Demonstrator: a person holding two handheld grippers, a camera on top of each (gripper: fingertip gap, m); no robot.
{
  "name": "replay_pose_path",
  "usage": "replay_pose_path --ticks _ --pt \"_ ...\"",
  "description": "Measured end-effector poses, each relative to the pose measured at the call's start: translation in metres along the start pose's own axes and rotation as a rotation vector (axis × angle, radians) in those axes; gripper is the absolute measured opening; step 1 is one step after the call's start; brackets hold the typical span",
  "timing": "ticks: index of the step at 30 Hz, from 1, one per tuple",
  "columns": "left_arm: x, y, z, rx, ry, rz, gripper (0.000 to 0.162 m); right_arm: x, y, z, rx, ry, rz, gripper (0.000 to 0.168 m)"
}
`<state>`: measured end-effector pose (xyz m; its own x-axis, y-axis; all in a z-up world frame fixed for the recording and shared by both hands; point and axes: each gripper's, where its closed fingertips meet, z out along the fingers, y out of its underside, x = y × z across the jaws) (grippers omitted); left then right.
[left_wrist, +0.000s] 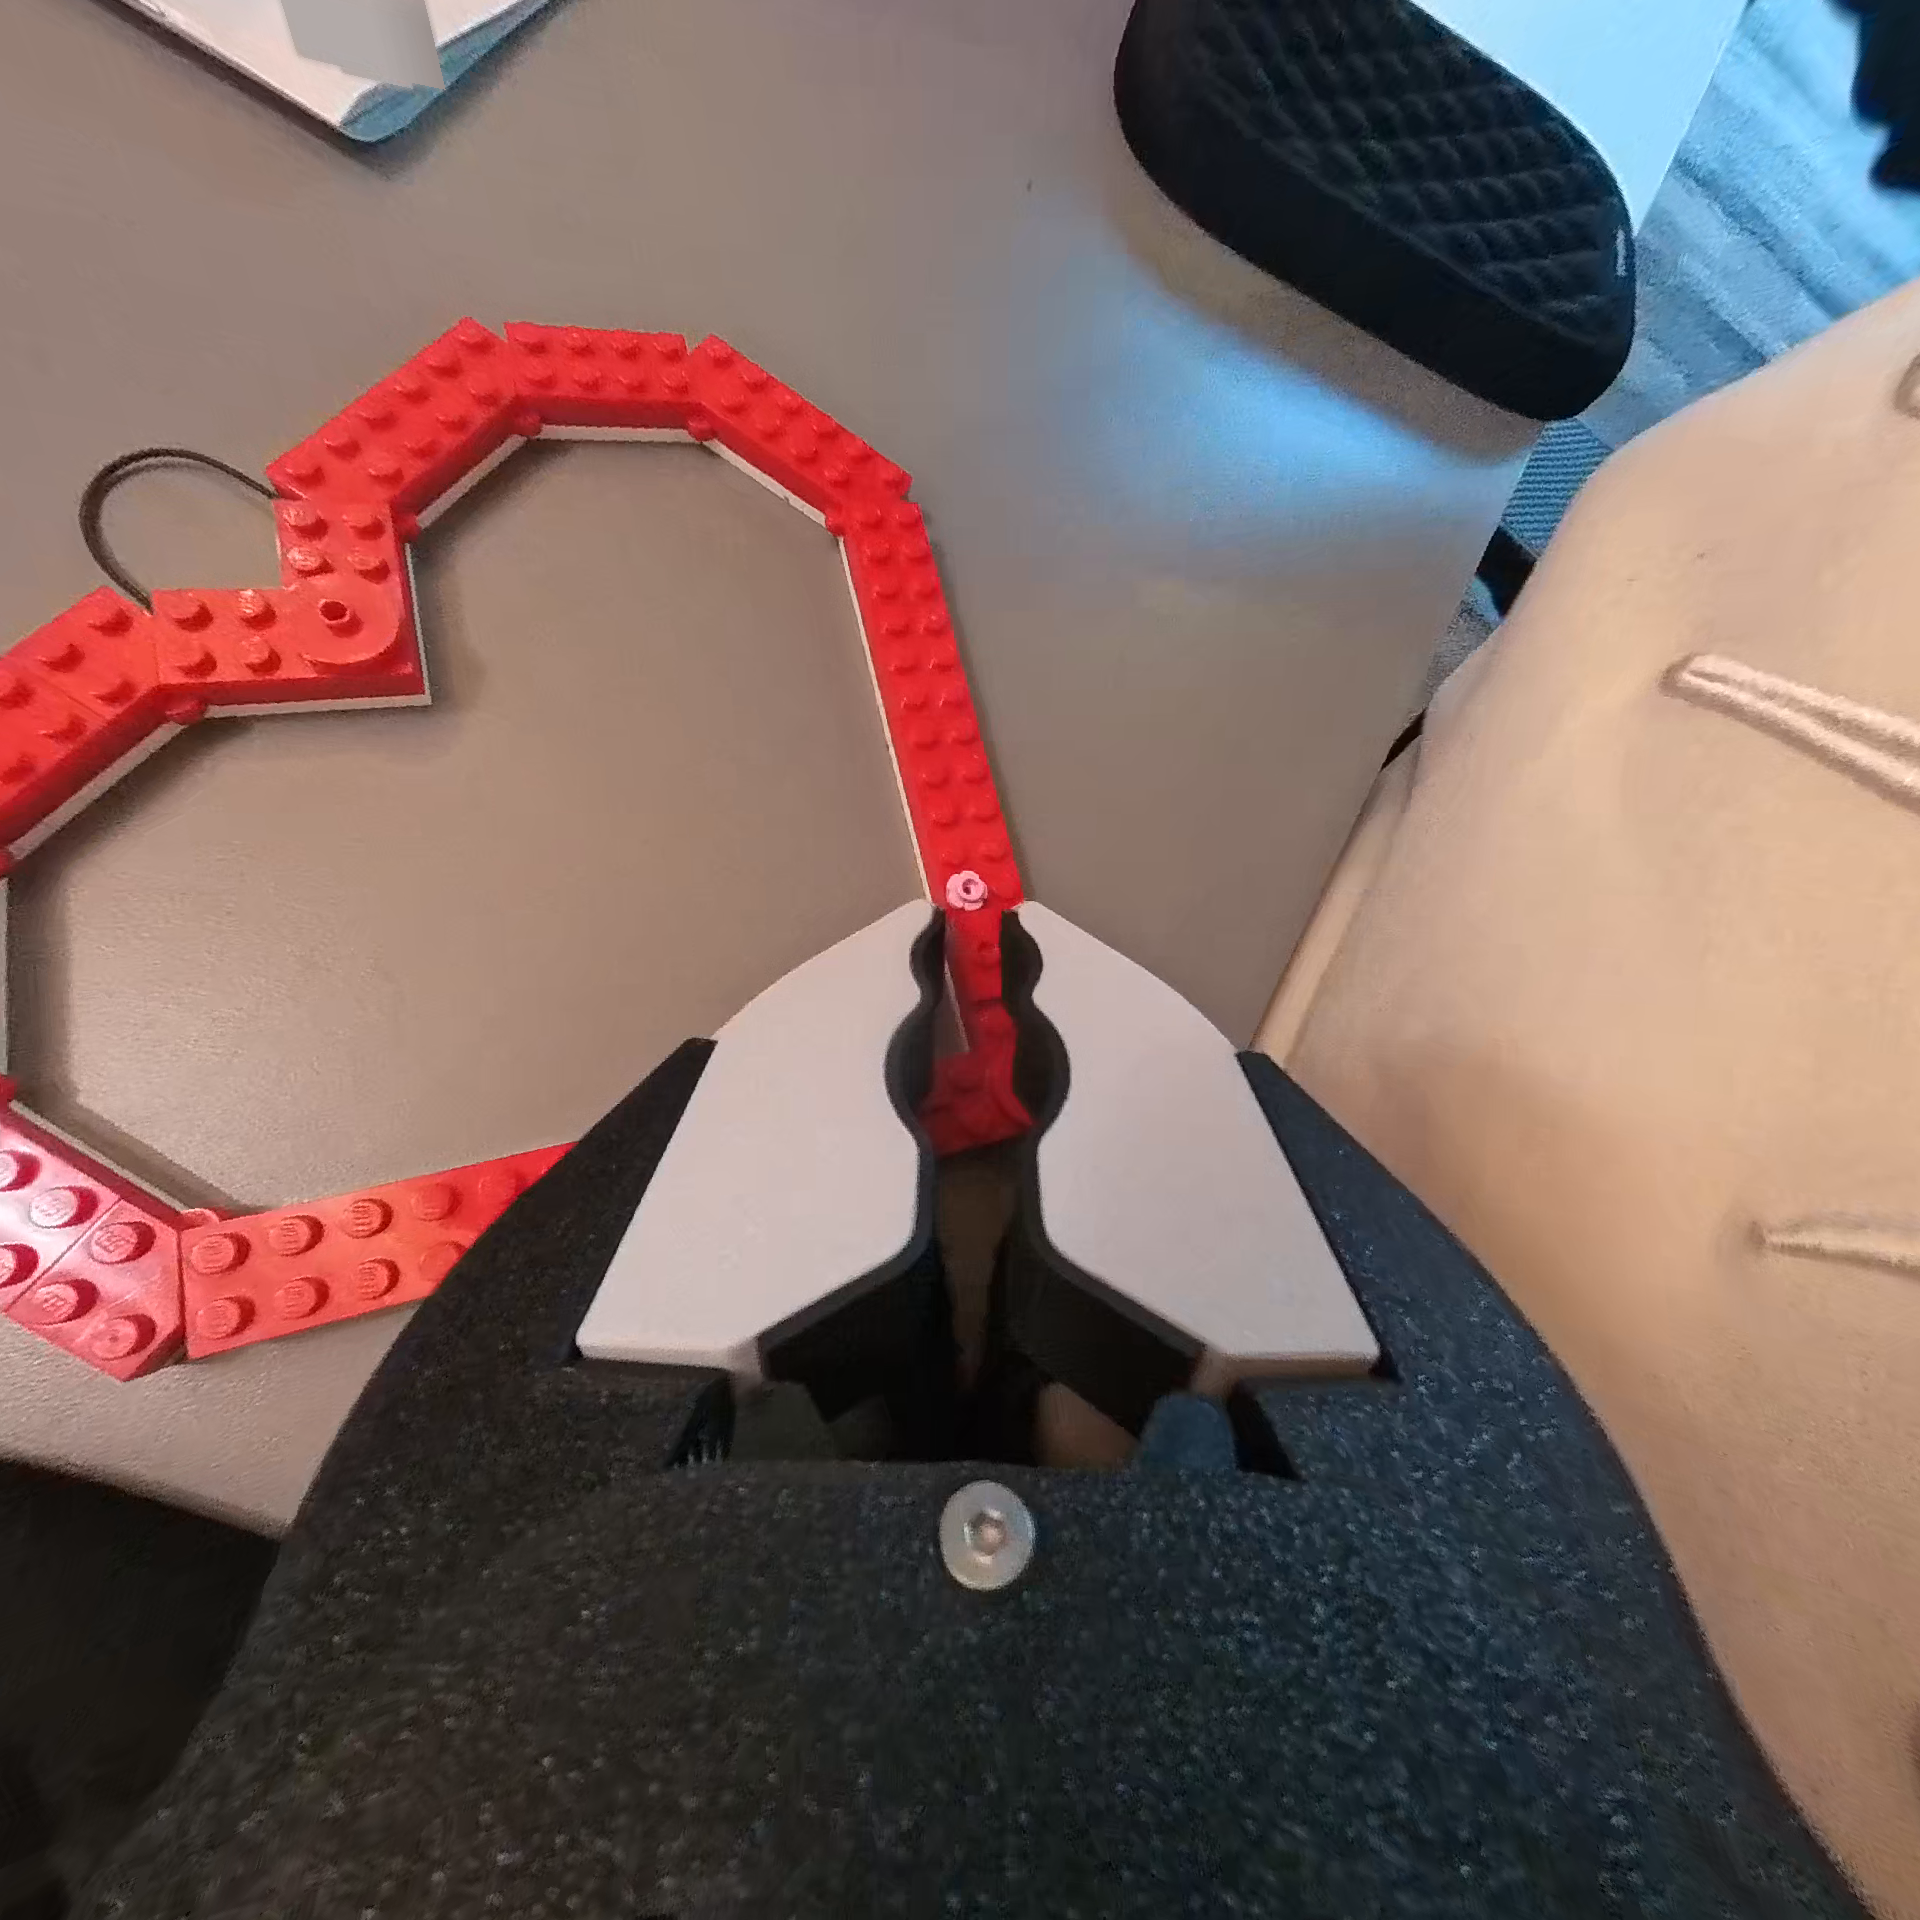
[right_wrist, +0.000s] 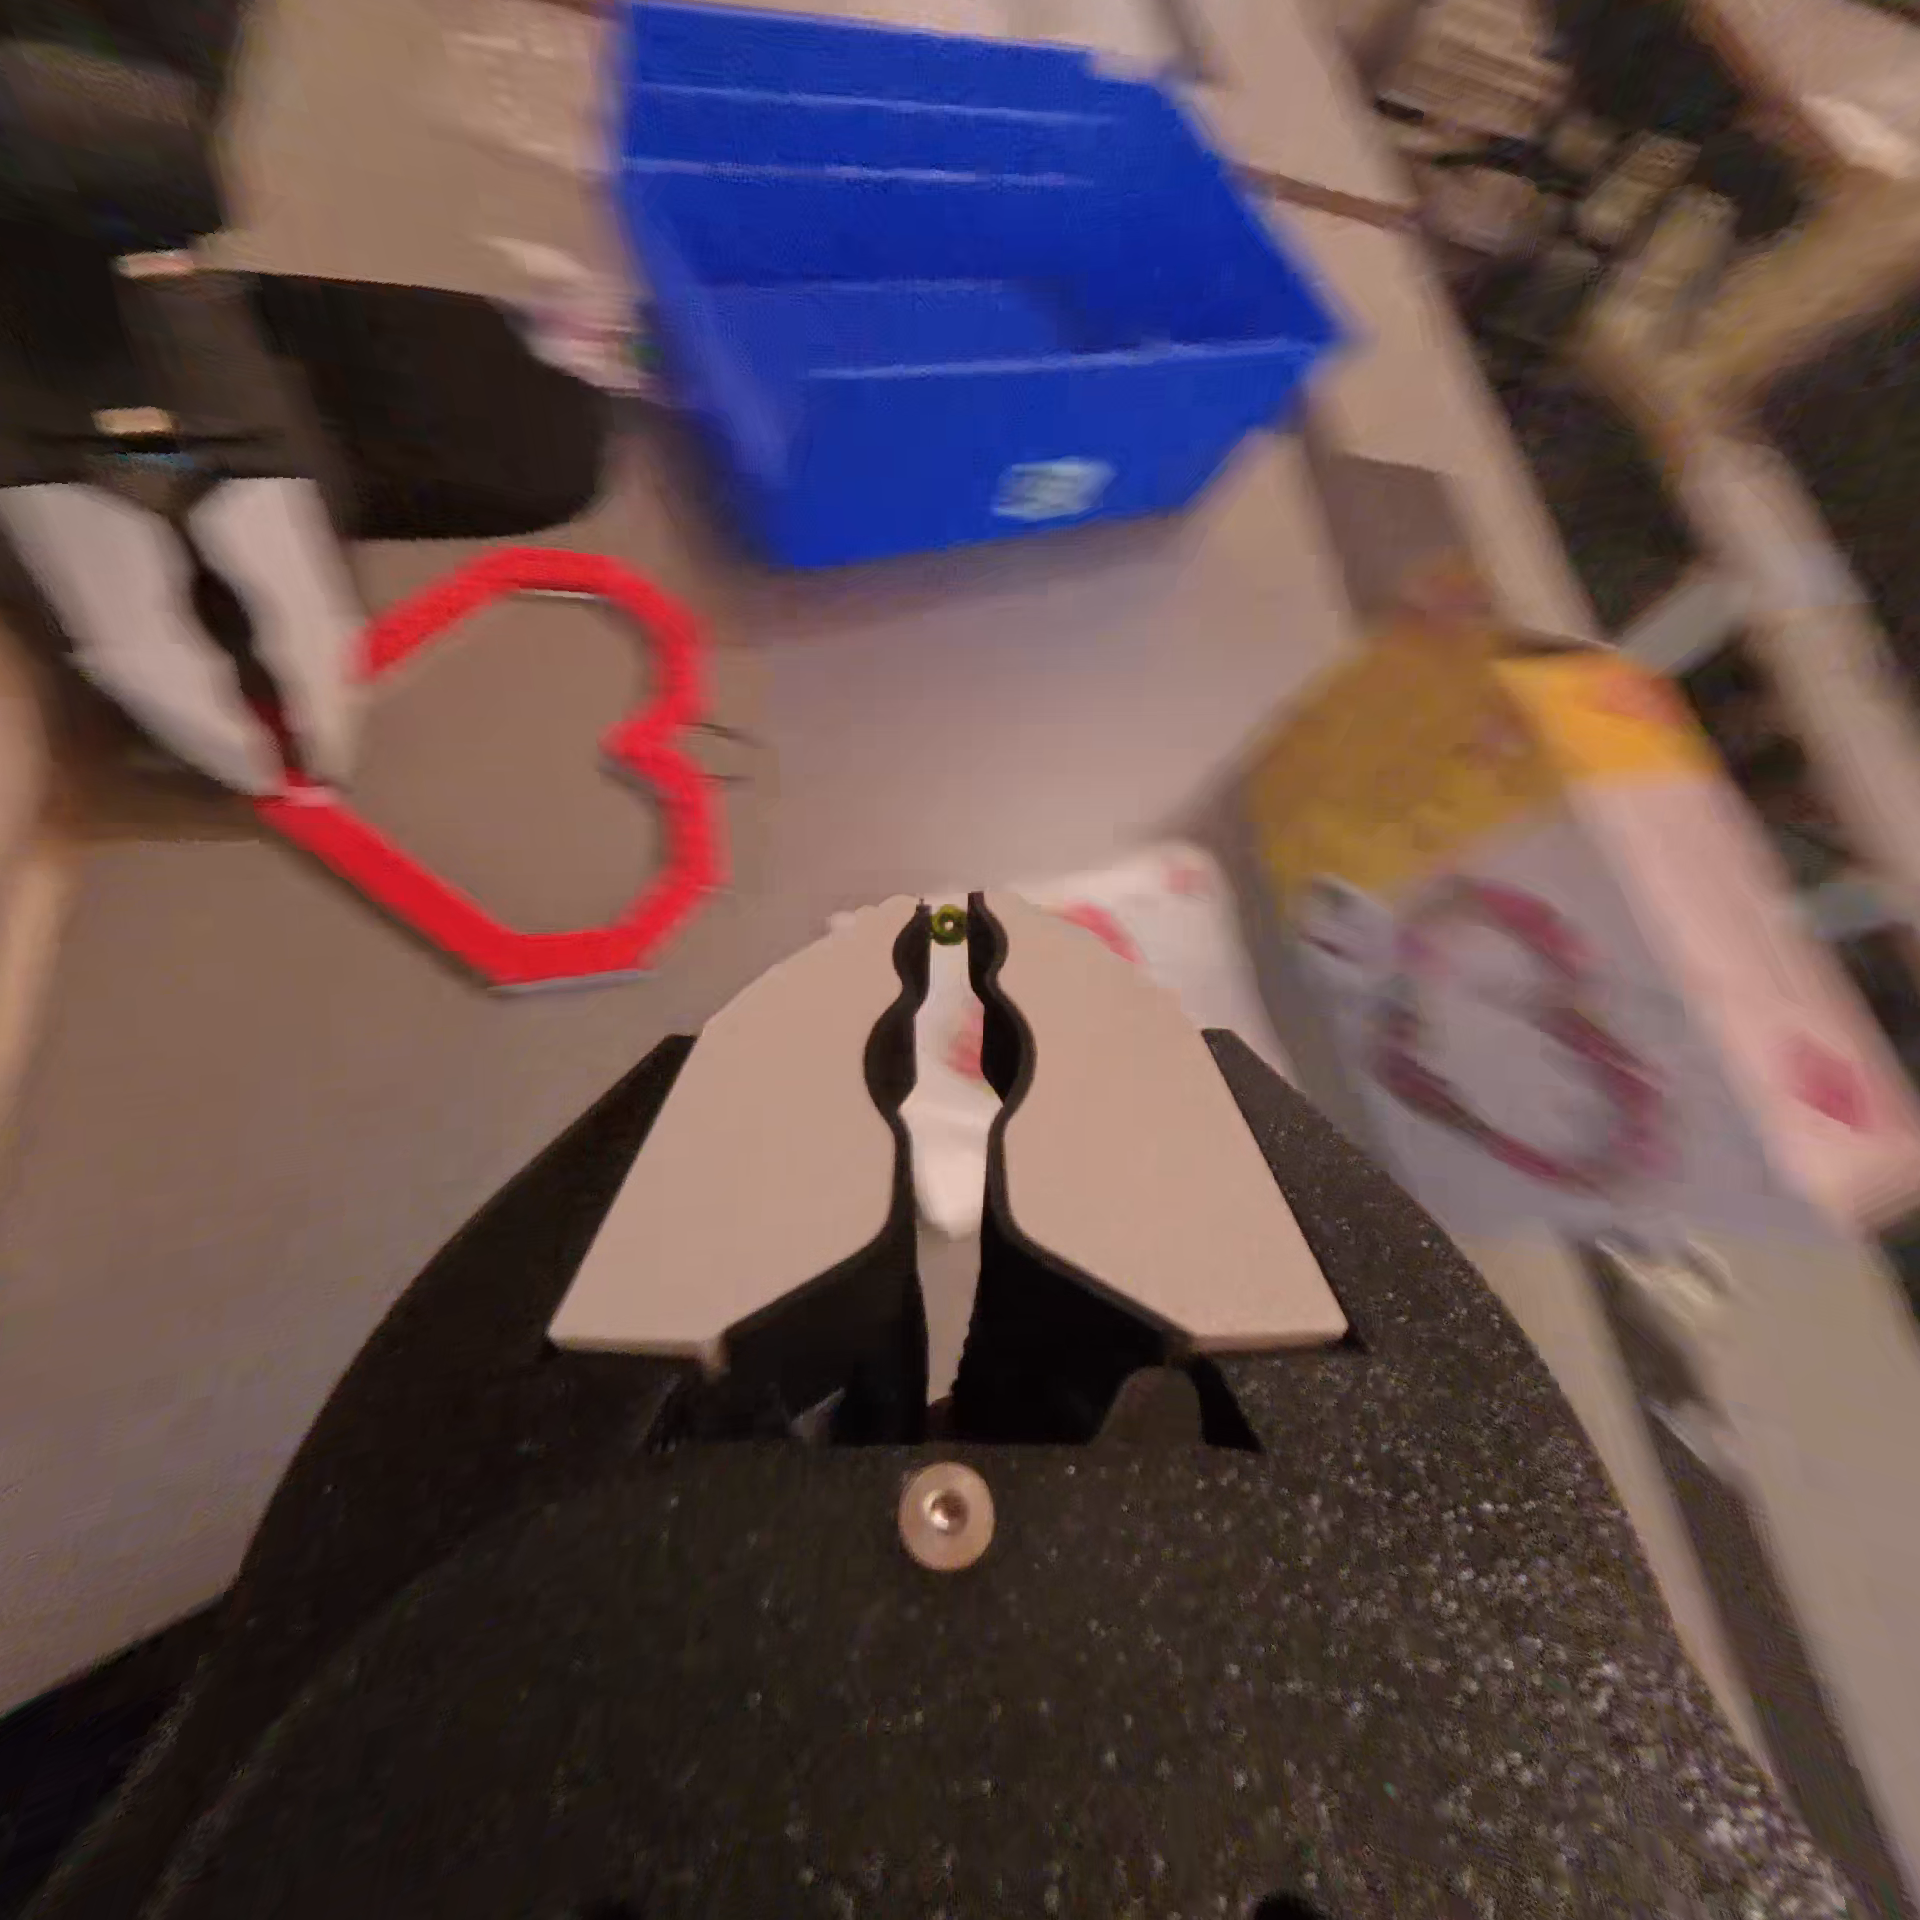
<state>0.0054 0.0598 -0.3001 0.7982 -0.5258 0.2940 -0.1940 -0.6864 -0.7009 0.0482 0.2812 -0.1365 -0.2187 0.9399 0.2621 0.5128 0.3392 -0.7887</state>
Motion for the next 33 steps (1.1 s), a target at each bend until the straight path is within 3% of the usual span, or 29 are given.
replay_pose_path --ticks 1,3,5,9,12,14,18,23,26,29,33 --pt "0.000 0.000 0.000 0.000 0.005 -0.004 0.009 0.038 0.002 -0.024 -0.023 0.105 0.033 0.007" --pt "-0.001 -0.001 0.000 -0.002 0.006 -0.005 0.009 0.104 0.032 -0.059 -0.148 0.257 0.096 0.007" --pt "-0.001 -0.002 0.000 -0.001 0.005 -0.006 0.009 0.137 0.096 -0.074 -0.390 0.237 0.233 0.007" --pt "-0.003 -0.003 0.000 -0.003 0.006 -0.015 0.009 0.145 0.183 -0.069 -0.530 0.105 0.499 0.007" --pt "-0.003 -0.004 0.001 -0.006 0.014 -0.028 0.009 0.134 0.205 -0.062 -0.543 0.026 0.562 0.007" --pt "-0.003 -0.004 0.001 -0.008 0.017 -0.035 0.009 0.131 0.223 -0.070 -0.641 0.019 0.553 0.007" --pt "-0.004 -0.004 0.001 -0.012 0.020 -0.045 0.009 0.122 0.233 -0.080 -0.724 -0.043 0.549 0.009" --pt "-0.006 -0.005 0.000 -0.010 0.011 -0.049 0.009 0.113 0.252 -0.080 -0.842 -0.081 0.544 0.040" --pt "-0.008 -0.005 -0.001 -0.007 0.004 -0.051 0.009 0.115 0.248 -0.071 -0.762 -0.073 0.658 0.057" --pt "-0.009 -0.004 -0.001 -0.005 0.004 -0.055 0.009 0.125 0.247 -0.065 -0.666 0.011 0.870 0.085" --pt "-0.009 -0.003 -0.001 -0.006 0.009 -0.058 0.009 0.131 0.242 -0.055 -0.522 0.071 1.083 0.107"
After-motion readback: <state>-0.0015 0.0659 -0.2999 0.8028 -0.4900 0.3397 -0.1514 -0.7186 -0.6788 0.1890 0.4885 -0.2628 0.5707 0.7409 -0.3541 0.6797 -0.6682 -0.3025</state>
